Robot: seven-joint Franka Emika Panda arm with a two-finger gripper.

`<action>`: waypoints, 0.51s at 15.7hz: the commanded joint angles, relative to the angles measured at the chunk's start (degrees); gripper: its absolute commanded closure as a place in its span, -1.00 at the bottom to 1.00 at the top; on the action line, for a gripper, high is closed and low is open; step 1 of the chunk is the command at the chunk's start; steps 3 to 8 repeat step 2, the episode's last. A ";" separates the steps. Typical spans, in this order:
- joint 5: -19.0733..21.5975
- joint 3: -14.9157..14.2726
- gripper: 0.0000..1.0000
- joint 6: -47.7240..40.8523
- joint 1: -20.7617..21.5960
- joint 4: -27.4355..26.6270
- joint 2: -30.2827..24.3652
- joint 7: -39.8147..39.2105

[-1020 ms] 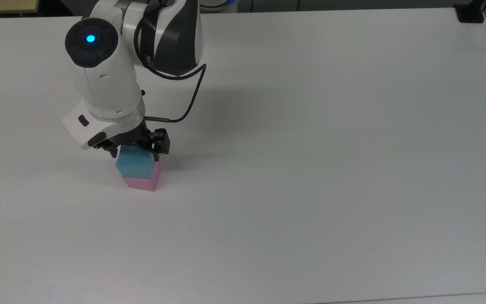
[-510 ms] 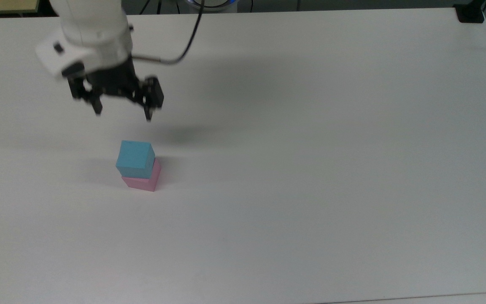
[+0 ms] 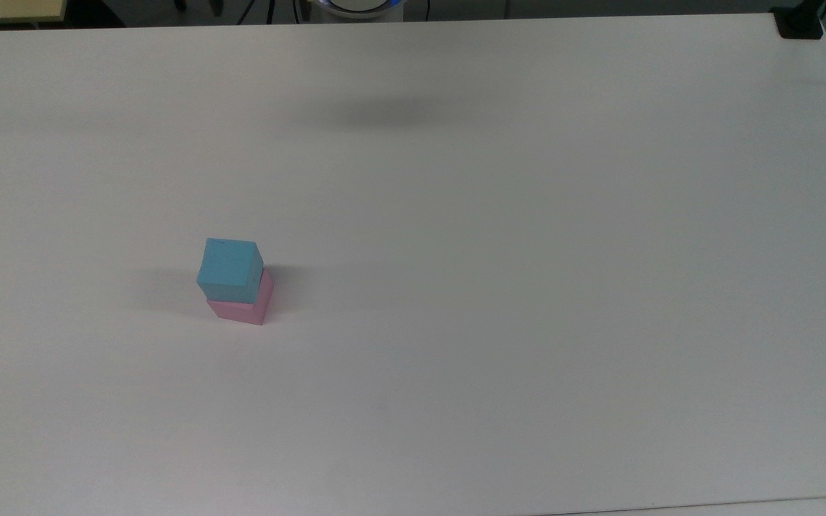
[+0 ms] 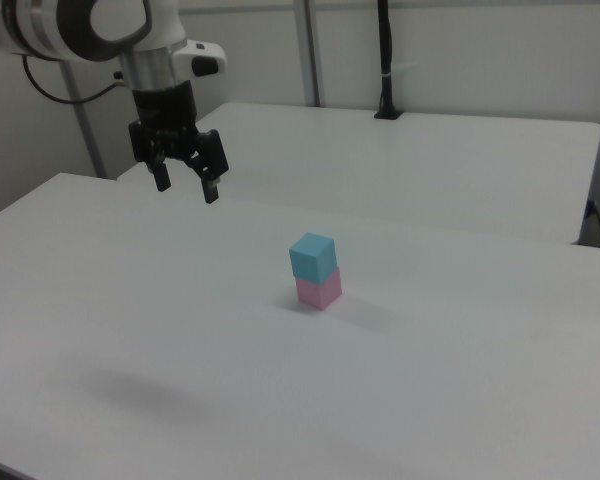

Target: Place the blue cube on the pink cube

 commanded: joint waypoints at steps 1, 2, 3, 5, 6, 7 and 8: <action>0.22 -0.16 -1.00 0.96 0.14 -2.21 -0.51 2.82; 0.22 -0.07 -1.00 0.87 0.14 -2.21 -0.51 2.90; 0.22 -0.07 -1.00 0.87 0.14 -2.21 -0.51 2.90; 0.22 -0.07 -1.00 0.87 0.14 -2.21 -0.51 2.90; 0.22 -0.07 -1.00 0.87 0.14 -2.21 -0.51 2.90; 0.22 -0.07 -1.00 0.87 0.14 -2.21 -0.51 2.90; 0.22 -0.07 -1.00 0.87 0.14 -2.21 -0.51 2.90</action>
